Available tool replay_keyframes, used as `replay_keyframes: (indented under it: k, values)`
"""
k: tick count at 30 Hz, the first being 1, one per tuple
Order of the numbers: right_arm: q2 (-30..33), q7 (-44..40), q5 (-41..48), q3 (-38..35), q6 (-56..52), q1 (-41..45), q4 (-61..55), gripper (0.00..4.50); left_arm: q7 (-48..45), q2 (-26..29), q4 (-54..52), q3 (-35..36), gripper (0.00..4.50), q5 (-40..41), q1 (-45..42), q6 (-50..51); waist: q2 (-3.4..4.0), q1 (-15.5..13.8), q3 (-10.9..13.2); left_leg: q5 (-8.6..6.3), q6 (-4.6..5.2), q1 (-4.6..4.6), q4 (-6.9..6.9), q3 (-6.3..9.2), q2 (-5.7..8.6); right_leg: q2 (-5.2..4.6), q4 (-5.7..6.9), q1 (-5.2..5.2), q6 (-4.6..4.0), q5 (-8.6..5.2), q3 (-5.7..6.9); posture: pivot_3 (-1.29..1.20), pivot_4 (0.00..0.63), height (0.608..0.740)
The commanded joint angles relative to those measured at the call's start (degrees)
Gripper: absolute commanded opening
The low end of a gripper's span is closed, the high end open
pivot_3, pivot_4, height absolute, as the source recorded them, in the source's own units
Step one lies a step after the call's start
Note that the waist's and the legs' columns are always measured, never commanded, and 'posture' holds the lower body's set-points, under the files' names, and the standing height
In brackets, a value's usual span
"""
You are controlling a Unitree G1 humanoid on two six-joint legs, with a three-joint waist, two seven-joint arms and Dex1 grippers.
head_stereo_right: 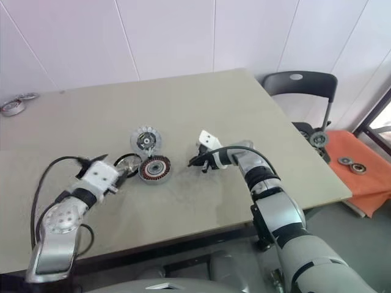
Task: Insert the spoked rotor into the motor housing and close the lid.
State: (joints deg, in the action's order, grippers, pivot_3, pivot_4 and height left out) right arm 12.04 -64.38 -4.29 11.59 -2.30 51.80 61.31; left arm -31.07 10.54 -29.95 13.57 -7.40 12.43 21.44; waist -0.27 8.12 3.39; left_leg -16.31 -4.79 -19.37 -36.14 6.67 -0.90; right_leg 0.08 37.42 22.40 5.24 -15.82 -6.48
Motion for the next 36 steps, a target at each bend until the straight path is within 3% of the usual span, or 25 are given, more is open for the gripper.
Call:
replay_keyframes:
  k: [1, 6, 10, 17, 22, 36]
  values:
    - [-0.1, 0.1, -0.2, 0.0, 1.0, 0.7, -0.3, 0.00, -2.7, -3.2, -9.3, 4.5, 3.86, 17.4, 2.3, 9.5, -0.01, -0.4, 0.0, 0.00, 0.00, 0.01, -0.03, 0.00, 0.01, 0.01, 0.01, -0.01, 0.00, -0.01, 0.00, 0.00, 0.000, 0.740]
    - [-0.7, 0.2, -0.4, 0.3, 1.2, 1.2, 0.4, 0.00, 1.6, -5.1, -9.8, 13.9, 3.86, 34.7, 0.7, 20.7, -0.03, -1.0, 0.0, 0.00, 0.00, 0.09, -0.31, 0.01, 0.00, 0.12, 0.01, -0.20, 0.07, -0.11, 0.01, 0.00, 0.000, 0.740]
    - [-1.0, 0.6, -0.7, 0.4, 1.6, 1.7, 1.0, 0.00, 9.9, -8.9, -7.5, 22.4, 3.86, 54.5, -2.3, 25.8, -0.06, -1.0, 0.0, 0.00, -0.01, -0.03, -0.71, 0.01, 0.00, 0.12, -0.02, -0.29, 0.07, -0.09, 0.00, 0.00, 0.000, 0.740]
    - [-0.8, 1.0, -1.1, 0.2, 2.0, 1.7, 1.4, 0.00, 27.2, -12.8, 3.9, 26.7, 3.86, 68.8, -4.2, 29.1, -0.15, -1.0, 0.0, 0.00, -0.01, 0.04, -0.88, 0.04, 0.02, 0.13, -0.05, -0.47, 0.08, -0.08, 0.00, 0.00, 0.000, 0.740]
    - [-0.6, 1.1, -1.1, 0.1, 2.1, 1.4, 1.2, 0.00, 35.4, -13.1, 10.6, 24.9, 3.86, 70.3, -7.7, 27.8, -0.23, -1.2, 0.0, 0.00, -0.02, 0.03, -0.89, 0.05, 0.05, 0.13, -0.05, -0.47, 0.07, -0.07, 0.01, 0.00, 0.000, 0.740]
    - [-0.1, 1.7, -1.1, 0.0, 2.4, 0.6, 0.6, 0.00, 42.5, -9.1, 15.7, 18.5, 3.86, 71.5, -15.9, 25.9, -0.23, -1.2, 0.0, -0.01, -0.03, -0.02, -0.86, 0.07, 0.08, 0.13, -0.22, -0.51, 0.16, -0.01, 0.00, 0.00, 0.000, 0.740]
